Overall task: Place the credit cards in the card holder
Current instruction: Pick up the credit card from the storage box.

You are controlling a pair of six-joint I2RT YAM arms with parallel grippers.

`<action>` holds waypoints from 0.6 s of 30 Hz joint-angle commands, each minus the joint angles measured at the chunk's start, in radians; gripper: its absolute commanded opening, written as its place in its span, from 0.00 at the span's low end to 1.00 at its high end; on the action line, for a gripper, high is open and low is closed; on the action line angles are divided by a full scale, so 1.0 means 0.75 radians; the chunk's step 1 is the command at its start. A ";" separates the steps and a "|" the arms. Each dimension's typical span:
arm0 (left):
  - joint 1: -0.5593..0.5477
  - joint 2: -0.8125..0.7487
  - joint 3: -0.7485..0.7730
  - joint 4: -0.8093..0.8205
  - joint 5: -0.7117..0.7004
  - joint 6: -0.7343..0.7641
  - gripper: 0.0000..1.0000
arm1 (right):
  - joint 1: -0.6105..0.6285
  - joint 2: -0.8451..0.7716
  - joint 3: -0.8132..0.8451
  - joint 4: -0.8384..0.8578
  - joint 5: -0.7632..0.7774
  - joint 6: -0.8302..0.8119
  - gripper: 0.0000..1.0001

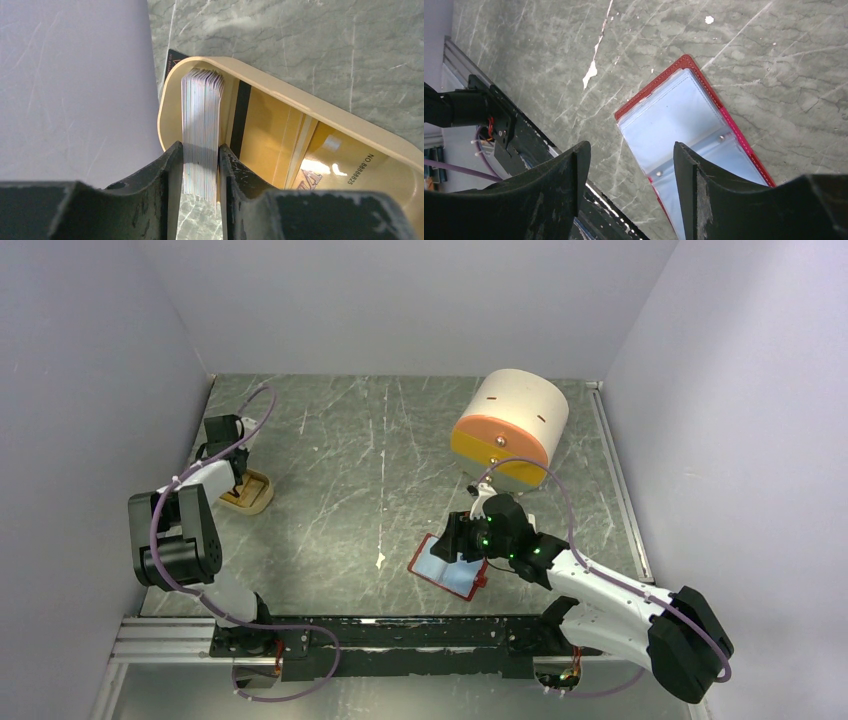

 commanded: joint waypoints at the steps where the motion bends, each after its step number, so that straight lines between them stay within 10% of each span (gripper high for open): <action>1: -0.006 -0.055 -0.009 0.071 -0.056 0.035 0.34 | -0.015 -0.004 0.019 0.032 -0.013 -0.017 0.65; 18: -0.006 -0.045 -0.008 0.057 -0.038 0.049 0.31 | -0.032 0.008 0.015 0.041 -0.029 -0.025 0.65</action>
